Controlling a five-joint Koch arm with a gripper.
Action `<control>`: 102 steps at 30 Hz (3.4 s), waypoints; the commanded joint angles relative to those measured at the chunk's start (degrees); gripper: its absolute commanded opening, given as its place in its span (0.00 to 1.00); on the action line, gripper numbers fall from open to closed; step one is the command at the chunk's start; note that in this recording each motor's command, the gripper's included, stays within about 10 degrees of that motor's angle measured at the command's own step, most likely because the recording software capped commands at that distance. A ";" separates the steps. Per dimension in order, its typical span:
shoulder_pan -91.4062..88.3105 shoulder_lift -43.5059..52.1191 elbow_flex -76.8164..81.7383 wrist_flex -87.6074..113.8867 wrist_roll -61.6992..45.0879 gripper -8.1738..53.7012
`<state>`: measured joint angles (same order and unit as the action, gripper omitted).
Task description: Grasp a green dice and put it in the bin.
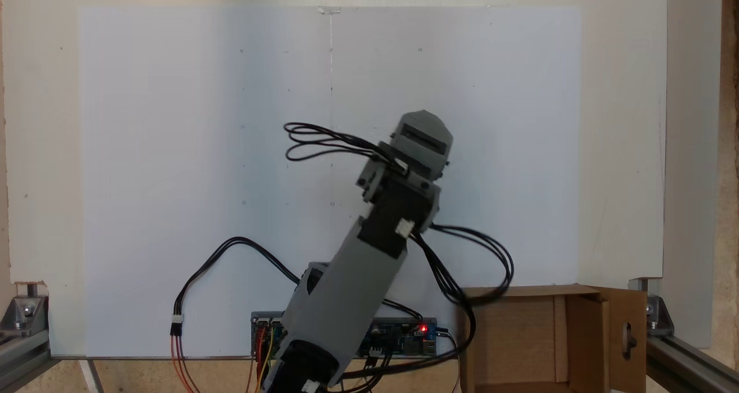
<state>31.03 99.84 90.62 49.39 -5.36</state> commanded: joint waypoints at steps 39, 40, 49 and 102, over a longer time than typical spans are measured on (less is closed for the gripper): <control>75.15 -21.53 -3.96 -25.40 -27.77 0.32; 75.23 -21.80 -3.96 -26.54 -27.77 0.32; 75.50 -24.26 -3.96 -27.25 -27.42 0.69; -34.10 24.17 17.93 -38.76 10.63 0.87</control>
<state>-2.37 120.94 109.34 17.05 3.25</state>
